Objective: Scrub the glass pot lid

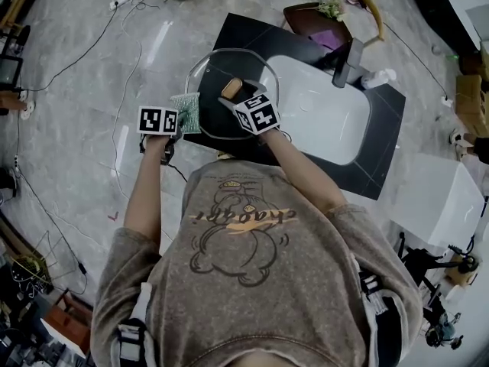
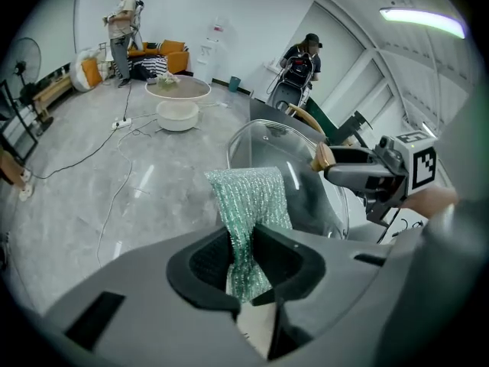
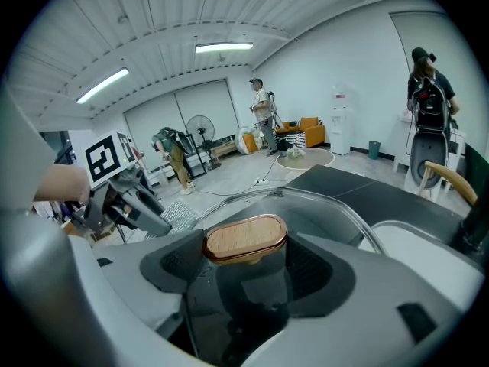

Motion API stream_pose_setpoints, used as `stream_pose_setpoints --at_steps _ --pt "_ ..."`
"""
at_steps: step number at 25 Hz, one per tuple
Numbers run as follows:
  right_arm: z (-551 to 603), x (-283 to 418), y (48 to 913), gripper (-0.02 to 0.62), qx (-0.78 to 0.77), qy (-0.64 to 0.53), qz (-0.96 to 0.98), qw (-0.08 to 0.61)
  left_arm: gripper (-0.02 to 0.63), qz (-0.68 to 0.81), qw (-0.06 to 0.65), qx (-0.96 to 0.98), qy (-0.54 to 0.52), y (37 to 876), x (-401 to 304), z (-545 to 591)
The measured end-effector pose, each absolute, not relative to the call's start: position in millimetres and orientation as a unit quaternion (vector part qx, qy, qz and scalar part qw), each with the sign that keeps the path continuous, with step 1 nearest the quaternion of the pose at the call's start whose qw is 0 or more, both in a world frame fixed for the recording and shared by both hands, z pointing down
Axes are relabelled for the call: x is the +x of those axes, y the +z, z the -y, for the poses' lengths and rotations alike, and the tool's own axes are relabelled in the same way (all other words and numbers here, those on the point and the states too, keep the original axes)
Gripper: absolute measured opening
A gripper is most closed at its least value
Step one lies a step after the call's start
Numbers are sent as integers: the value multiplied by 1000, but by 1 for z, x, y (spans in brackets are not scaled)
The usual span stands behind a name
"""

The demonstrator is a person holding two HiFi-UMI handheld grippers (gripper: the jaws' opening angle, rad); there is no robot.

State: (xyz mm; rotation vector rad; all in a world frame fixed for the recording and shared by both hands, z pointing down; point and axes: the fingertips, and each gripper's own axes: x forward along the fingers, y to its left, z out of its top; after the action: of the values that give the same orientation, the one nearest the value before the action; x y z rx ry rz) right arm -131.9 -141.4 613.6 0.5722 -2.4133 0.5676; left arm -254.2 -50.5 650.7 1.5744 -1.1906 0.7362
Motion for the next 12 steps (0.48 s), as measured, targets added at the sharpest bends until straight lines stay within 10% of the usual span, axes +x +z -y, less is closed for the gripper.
stream_pose_setpoints --at_steps 12 --pt "141 -134 614 341 213 207 908 295 89 485 479 646 345 653 -283 123"
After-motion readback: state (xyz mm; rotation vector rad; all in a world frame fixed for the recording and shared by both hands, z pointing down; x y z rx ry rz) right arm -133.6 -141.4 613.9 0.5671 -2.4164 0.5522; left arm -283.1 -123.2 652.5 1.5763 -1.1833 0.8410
